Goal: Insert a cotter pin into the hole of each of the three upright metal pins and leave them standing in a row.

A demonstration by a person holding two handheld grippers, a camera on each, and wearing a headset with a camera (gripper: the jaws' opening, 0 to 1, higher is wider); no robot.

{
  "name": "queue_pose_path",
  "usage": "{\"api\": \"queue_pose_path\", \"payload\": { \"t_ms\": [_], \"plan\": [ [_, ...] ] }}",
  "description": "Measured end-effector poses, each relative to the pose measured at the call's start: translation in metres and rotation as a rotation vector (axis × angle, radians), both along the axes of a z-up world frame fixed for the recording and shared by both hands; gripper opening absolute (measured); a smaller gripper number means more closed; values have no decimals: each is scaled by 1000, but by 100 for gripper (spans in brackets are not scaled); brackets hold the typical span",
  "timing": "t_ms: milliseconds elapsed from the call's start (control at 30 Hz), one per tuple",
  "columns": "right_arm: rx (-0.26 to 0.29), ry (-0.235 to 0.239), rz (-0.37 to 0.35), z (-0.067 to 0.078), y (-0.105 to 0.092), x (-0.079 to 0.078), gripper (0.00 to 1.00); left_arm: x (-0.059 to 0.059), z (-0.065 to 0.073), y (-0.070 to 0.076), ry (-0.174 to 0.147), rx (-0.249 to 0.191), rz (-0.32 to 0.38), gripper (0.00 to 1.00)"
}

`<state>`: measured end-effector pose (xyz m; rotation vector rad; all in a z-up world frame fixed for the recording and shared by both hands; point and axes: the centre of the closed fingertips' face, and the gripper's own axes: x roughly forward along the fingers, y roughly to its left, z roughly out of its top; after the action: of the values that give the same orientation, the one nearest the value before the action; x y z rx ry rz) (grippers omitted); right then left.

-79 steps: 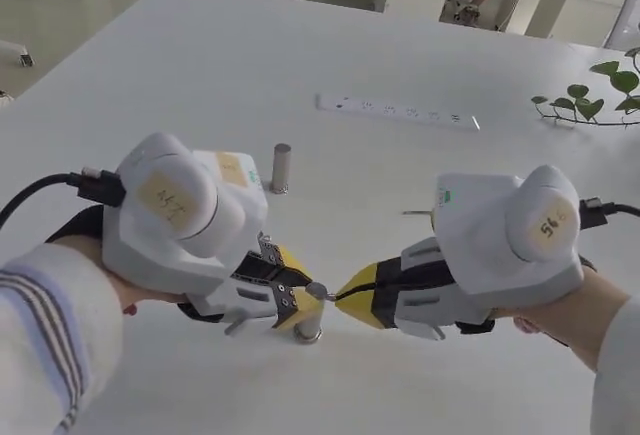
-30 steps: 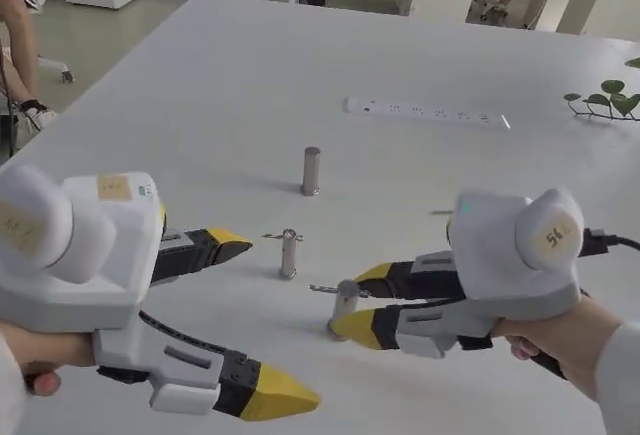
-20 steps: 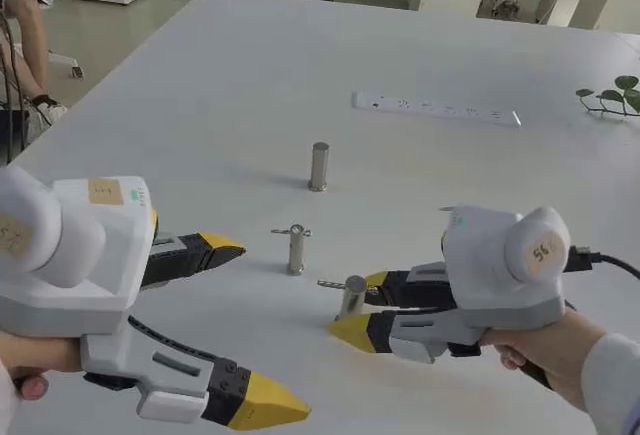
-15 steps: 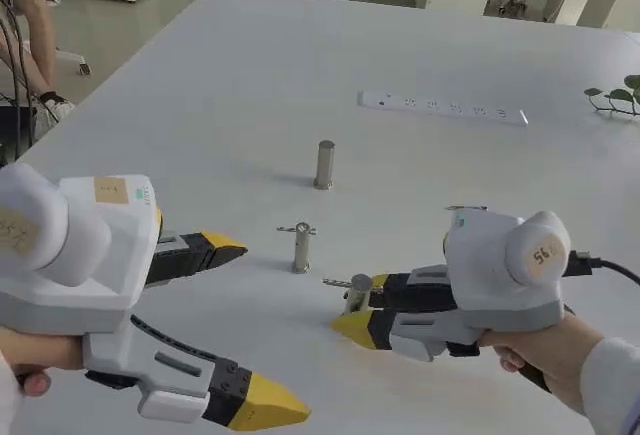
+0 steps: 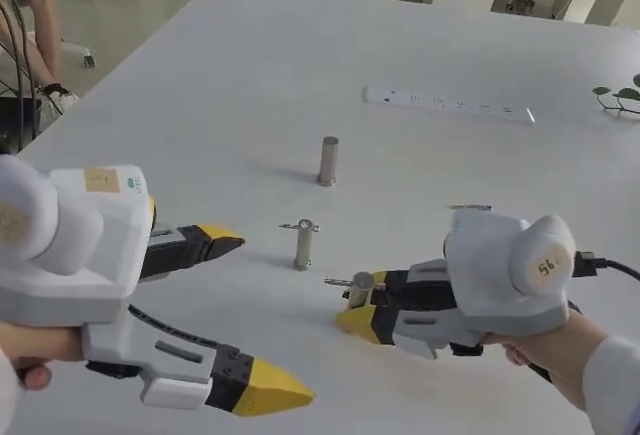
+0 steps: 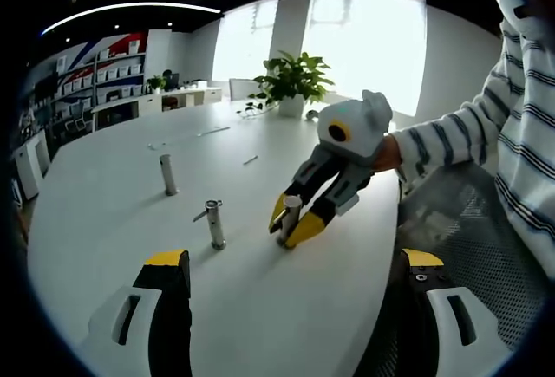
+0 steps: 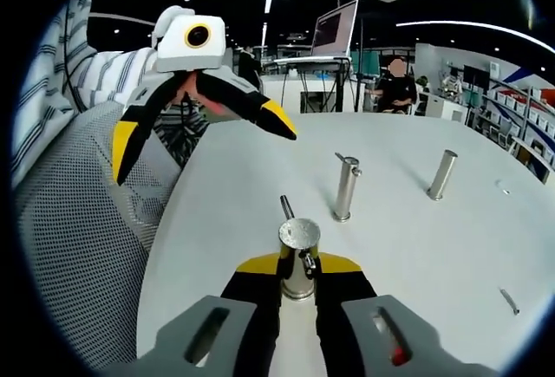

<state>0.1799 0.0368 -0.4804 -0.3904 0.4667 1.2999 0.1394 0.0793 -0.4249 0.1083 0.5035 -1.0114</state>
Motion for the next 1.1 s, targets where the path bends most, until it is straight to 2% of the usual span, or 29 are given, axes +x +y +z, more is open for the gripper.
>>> {"api": "queue_pose_path", "payload": {
  "t_ms": [133, 233, 433, 567, 800, 1100],
  "plan": [
    [10, -1, -8, 3, -1, 5, 9, 1, 0, 3, 3, 0, 9, 99],
    [39, 0, -26, 11, -2, 15, 9, 4, 0, 5, 9, -20, 27, 99],
    [55, 7, -37, 17, -9, 33, 8, 7, 0, 9, 16, -36, 51, 98],
    [48, 7, -41, 15, -14, 42, 8, 11, -1, 14, 9, -19, 71, 98],
    [39, 22, -61, 8, -22, 55, 8, 14, 0, 19, 15, -26, 97, 98],
    [42, 40, -43, 6, -20, 57, 8, 14, -7, 20, 36, -23, 109, 98]
  ]
}}
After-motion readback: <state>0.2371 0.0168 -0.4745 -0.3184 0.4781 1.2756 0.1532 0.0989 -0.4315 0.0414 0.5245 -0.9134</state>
